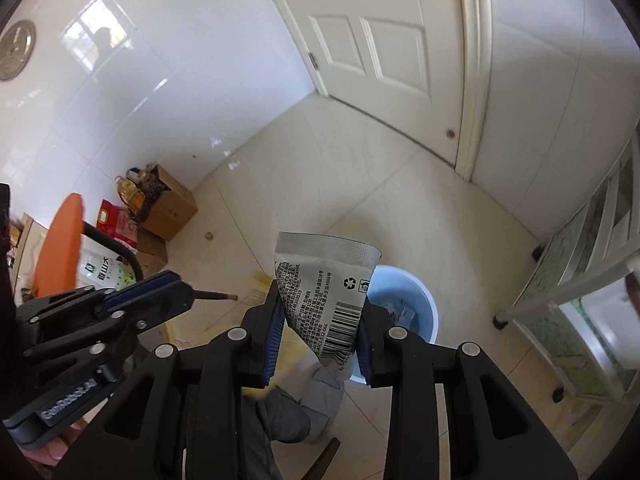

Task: Collect trash
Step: 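Carry both items over the blue bin and open both grippers, then move both tools back toward the orange table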

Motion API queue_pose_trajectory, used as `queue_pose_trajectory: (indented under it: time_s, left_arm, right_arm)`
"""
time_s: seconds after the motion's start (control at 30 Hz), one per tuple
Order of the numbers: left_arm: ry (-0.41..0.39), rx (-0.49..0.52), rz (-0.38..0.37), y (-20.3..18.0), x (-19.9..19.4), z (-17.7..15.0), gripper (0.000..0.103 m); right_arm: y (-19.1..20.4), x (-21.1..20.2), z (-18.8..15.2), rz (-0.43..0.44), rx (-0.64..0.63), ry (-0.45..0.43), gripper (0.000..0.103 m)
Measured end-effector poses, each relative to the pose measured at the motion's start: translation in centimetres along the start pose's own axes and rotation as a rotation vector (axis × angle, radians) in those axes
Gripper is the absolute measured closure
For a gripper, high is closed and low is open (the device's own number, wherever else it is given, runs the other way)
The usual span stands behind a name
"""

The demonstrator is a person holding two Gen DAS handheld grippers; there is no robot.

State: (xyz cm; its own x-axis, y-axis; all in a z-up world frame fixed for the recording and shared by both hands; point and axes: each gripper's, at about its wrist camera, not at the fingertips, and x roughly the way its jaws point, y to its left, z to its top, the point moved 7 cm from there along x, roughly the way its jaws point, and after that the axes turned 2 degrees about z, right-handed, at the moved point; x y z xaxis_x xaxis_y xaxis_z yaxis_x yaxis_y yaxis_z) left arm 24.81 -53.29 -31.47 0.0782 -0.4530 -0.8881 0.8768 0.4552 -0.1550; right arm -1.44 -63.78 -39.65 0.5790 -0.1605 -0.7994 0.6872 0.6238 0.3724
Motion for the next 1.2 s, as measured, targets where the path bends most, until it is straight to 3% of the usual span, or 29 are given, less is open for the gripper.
queue_pose_trajectory:
  time_s: [0.1, 0.17, 0.2, 0.23, 0.27, 0.3, 0.33, 0.43, 0.77, 1.2]
  left_arm:
    - [0.04, -0.023, 0.019, 1.1, 2.0, 2.1, 0.093]
    - [0.043, -0.024, 0.029, 1.3, 2.4, 3.1, 0.088]
    - [0.036, -0.02, 0.042, 1.3, 2.3, 3.6, 0.075]
    - [0.025, -0.016, 0.059, 1.5, 2.2, 3.9, 0.055]
    - [0.012, -0.013, 0.075, 0.6, 1.9, 3.4, 0.044]
    - [-0.007, -0.012, 0.093, 0.2, 1.7, 3.7, 0.03]
    - [-0.031, -0.011, 0.111, 0.3, 1.2, 4.0, 0.023]
    - [-0.058, -0.007, 0.148, 0.4, 0.3, 4.4, 0.013]
    - [-0.132, -0.033, 0.2, -0.1, -3.8, 1.4, 0.011]
    - [-0.315, -0.133, 0.247, 3.3, -14.9, -4.3, 0.01]
  right_arm:
    - [-1.7, 2.6, -0.6, 0.008, 0.042, 0.041, 0.069]
    - [-2.8, 4.0, -1.0, -0.002, 0.062, 0.056, 0.057]
    - [-3.4, 4.7, -1.2, -0.009, 0.077, 0.069, 0.049]
    - [-3.9, 5.2, -1.4, -0.009, 0.098, 0.076, 0.029]
    - [-4.2, 5.5, -1.5, -0.005, 0.12, 0.075, 0.011]
    - [-4.5, 5.8, -1.6, -0.011, 0.133, 0.075, 0.005]
    - [-4.9, 6.0, -1.8, -0.025, 0.142, 0.076, 0.0]
    - [-5.4, 6.2, -2.3, -0.046, 0.17, 0.088, 0.0]
    - [-2.9, 3.3, -2.8, -0.064, 0.155, 0.043, 0.0]
    - [7.9, -5.3, -0.7, -0.024, -0.026, -0.118, 0.0]
